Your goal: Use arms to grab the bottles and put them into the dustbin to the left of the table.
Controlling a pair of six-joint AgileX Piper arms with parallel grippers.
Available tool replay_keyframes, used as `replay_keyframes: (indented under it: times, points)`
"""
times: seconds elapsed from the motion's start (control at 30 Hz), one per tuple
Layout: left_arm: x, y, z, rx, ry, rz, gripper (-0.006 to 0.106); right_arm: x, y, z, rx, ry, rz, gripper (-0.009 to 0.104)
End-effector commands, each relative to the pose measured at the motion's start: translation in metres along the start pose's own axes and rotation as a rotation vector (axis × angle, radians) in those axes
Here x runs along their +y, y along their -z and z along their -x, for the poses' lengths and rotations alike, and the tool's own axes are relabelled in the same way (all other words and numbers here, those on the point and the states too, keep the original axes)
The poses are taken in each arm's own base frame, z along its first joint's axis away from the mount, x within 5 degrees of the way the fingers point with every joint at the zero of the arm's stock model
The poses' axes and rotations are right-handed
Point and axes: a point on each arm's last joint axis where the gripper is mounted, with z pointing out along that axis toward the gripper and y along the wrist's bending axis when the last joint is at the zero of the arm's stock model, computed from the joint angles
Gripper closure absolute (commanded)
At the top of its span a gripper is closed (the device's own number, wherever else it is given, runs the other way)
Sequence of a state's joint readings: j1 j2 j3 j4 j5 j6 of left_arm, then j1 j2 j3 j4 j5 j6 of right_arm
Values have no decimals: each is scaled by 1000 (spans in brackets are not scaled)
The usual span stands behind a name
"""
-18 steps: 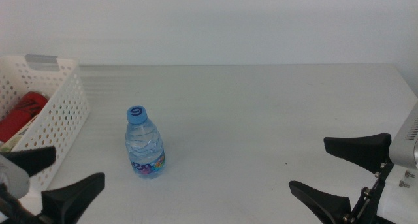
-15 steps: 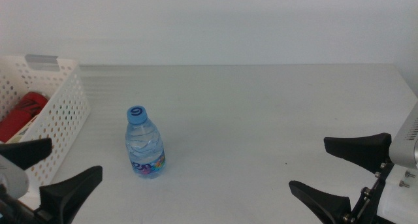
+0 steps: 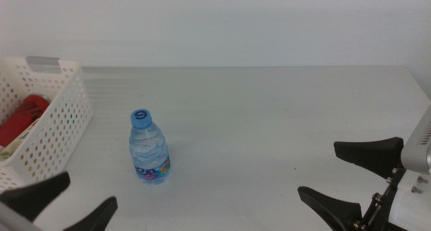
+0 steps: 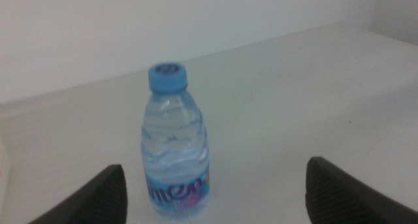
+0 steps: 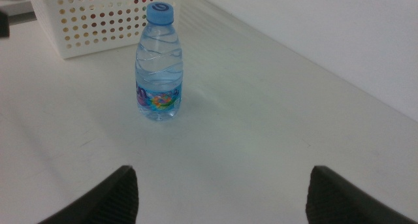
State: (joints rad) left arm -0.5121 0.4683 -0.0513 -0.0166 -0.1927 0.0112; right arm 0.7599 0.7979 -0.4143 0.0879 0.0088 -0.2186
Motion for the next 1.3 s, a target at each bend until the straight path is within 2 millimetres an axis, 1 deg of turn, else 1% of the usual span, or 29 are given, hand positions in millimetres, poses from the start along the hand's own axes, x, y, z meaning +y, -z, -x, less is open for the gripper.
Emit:
replay_keyframes:
  times: [0.0,0.07,0.13,0.4,0.67,0.77,0.97,1.03,1.17,1.27]
  points:
    - [0,1,6,-124,63,-1,10,-2,3,15,-95,18,-15,28]
    - [1,2,-5,-111,74,1,10,-2,3,15,-95,18,-15,28]
    - [1,3,-11,-124,59,8,10,-2,3,15,-95,18,-15,28]
    - [5,-13,-15,-71,90,48,10,-2,3,15,-95,18,-15,28]
    - [4,-38,-17,-129,156,36,10,-2,3,15,-95,18,-15,28]
    - [3,-49,-18,-151,153,27,10,-2,3,15,-95,18,-15,28]
    - [4,-78,-28,-126,172,32,10,-2,3,15,-95,18,-15,28]
    - [4,-83,-30,-139,172,31,10,-2,3,15,-95,18,-15,28]
    - [4,-96,-38,-94,200,34,10,-2,3,15,-95,18,-15,28]
    - [4,-103,-38,-90,187,35,10,-2,3,15,-95,18,-15,28]
